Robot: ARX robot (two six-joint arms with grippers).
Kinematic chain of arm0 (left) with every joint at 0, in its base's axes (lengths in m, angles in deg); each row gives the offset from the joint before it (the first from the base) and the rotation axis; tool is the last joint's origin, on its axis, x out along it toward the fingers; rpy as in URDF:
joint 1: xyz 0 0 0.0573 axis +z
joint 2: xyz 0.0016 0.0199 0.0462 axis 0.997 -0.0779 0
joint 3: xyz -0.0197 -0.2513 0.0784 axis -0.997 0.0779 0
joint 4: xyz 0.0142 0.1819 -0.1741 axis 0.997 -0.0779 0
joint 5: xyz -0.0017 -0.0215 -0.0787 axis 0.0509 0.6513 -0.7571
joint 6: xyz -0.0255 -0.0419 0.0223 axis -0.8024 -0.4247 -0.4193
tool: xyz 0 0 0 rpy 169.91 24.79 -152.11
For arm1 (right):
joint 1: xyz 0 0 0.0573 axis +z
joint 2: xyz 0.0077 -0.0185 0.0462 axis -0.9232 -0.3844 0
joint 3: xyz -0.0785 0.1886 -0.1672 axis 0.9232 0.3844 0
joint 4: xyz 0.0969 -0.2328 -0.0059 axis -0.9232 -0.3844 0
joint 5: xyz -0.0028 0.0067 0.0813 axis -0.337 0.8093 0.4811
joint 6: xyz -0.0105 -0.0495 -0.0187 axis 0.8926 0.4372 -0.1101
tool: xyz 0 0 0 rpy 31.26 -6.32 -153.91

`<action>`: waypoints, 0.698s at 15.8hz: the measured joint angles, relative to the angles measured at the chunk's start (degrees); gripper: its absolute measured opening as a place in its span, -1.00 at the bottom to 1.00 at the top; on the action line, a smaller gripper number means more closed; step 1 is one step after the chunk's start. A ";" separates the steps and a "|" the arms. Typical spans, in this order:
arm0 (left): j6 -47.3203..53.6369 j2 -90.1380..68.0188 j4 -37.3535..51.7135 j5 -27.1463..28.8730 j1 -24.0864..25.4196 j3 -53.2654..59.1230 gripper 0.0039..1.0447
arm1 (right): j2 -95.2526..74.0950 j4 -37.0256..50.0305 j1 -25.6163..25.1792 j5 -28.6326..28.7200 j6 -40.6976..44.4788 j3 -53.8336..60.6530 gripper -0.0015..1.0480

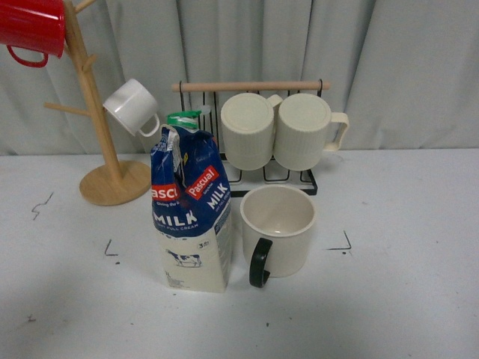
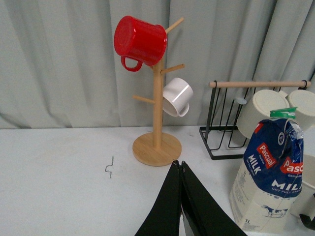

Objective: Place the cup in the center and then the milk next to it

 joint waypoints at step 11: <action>0.00 10.95 -8.37 -0.02 0.00 1.84 -0.97 | 0.00 0.00 0.00 0.00 0.00 0.00 0.87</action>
